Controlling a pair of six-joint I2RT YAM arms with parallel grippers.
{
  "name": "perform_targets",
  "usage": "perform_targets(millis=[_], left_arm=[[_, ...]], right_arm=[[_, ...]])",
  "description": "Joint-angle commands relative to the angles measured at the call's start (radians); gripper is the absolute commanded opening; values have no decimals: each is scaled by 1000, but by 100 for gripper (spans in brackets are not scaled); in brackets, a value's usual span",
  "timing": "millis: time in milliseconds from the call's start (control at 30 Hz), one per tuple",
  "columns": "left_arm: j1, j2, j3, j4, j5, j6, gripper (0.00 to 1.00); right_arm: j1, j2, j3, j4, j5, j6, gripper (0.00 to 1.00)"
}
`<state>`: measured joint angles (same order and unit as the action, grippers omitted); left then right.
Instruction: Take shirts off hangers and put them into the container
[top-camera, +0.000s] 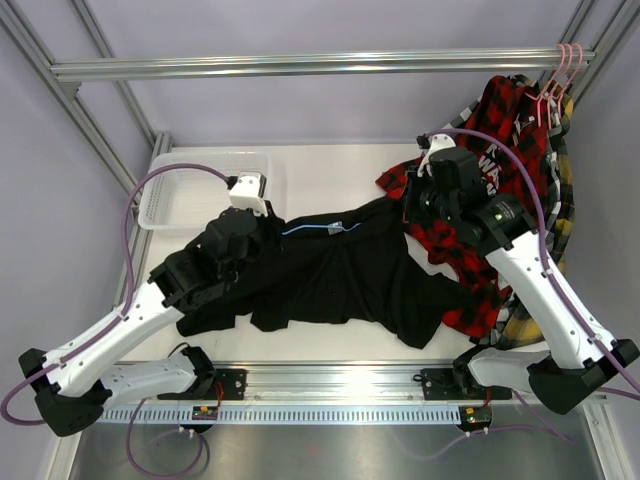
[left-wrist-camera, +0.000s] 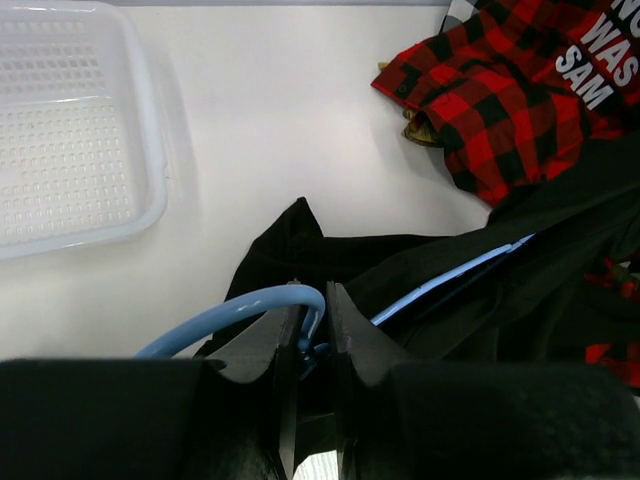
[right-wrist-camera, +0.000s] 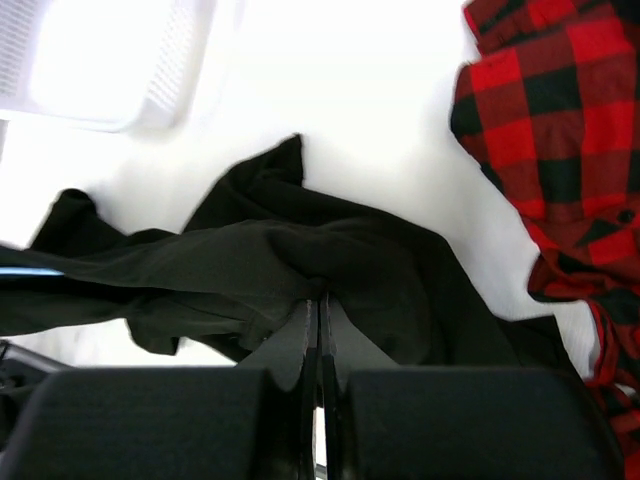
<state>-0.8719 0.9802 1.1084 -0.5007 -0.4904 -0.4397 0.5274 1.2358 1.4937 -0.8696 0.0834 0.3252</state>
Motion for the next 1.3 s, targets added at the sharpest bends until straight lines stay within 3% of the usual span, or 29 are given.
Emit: perform_targets(millis=[0,467,733,867,1267], left_arm=[[10,21,7,11,24,53,0],[10,-51,33,40,-57,61,0],[10,-95,8,77,165,176,0],[10,-81,25,12,154,180,0],[10,-143,-28,67,204,188,0]], right_arm=[[-18,11,79,-23,-37,-40,0],[-18,17,-113,12,15,-57,0],[-26,45,-145,32,18,-57,0],[-26,27,-96,27,24,-63,0],[-27,50,-33,3,30,-77,0]])
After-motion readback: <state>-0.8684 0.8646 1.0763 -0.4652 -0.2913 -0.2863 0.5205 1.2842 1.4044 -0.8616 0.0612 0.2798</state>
